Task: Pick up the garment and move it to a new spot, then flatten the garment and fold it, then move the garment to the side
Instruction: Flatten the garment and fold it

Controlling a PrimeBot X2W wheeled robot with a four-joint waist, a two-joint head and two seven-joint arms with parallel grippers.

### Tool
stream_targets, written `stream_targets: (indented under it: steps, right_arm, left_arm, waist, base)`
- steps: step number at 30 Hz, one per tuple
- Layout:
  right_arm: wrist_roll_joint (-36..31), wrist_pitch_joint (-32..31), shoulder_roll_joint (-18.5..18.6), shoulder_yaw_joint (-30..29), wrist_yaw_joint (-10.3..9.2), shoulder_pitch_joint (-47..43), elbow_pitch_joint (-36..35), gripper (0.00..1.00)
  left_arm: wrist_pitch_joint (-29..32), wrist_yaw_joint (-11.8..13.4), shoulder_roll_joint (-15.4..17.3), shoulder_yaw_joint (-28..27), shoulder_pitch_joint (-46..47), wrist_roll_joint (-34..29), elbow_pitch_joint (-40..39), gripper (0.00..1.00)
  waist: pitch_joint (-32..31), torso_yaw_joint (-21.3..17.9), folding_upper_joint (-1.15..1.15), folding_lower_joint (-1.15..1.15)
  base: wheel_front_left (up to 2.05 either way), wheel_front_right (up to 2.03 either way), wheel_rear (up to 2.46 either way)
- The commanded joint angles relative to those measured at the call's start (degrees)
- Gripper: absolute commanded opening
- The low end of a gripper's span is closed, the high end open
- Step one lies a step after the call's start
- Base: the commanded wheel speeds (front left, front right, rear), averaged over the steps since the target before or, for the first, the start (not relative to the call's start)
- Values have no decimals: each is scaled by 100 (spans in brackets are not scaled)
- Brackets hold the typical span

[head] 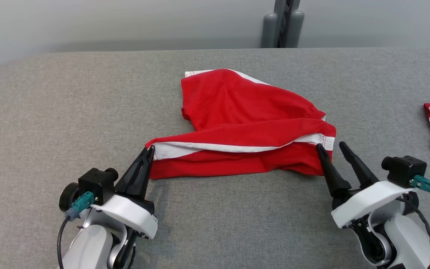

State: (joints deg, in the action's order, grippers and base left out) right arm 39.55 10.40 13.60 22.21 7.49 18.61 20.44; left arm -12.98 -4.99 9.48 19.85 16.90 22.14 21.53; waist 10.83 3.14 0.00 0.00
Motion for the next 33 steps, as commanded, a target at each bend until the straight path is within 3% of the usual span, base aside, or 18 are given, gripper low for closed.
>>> stream_targets:
  steps: [1, 6, 8, 12, 13, 23, 33]
  right_arm:
    - [153, -117, 49, 45, 1, 80, 65, 100]
    - [574, -388, 96, 194, 1, 316, 199, 100]
    - [652, -408, 133, 263, 1, 399, 217, 94]
    - [832, -394, 185, 358, 1, 463, 233, 10]
    - [854, -391, 213, 377, 1, 469, 236, 0]
    - [1054, -239, 432, 531, 1, 526, 105, 0]
    - [1263, -423, 842, 436, 1, 905, -713, 0]
  left_arm:
    - [-21, 21, -7, 20, -19, 17, -37, 0]
    - [-7, 32, -12, 83, -36, 12, -111, 0]
    - [-6, 33, -5, 103, -46, 12, -122, 0]
    - [12, 50, 13, 137, -54, 12, -136, 0]
    - [17, 58, 14, 141, -53, 18, -136, 0]
    - [-35, 95, 83, 123, -94, 67, -179, 0]
    - [-66, -17, 278, 28, -17, 202, -754, 0]
  waist:
    - [-9, 31, 0, 0]
    - [-13, 86, 0, 0]
    - [-13, 99, 0, 0]
    - [-10, 122, 0, 0]
    - [-9, 127, 0, 0]
    - [-135, 83, 0, 0]
    - [-393, -32, 0, 0]
  base:
    - [0, 0, 0]
    - [0, 0, 0]
    - [0, 0, 0]
    - [0, 0, 0]
    - [0, 0, 0]
    - [0, 0, 0]
    - [0, 0, 0]
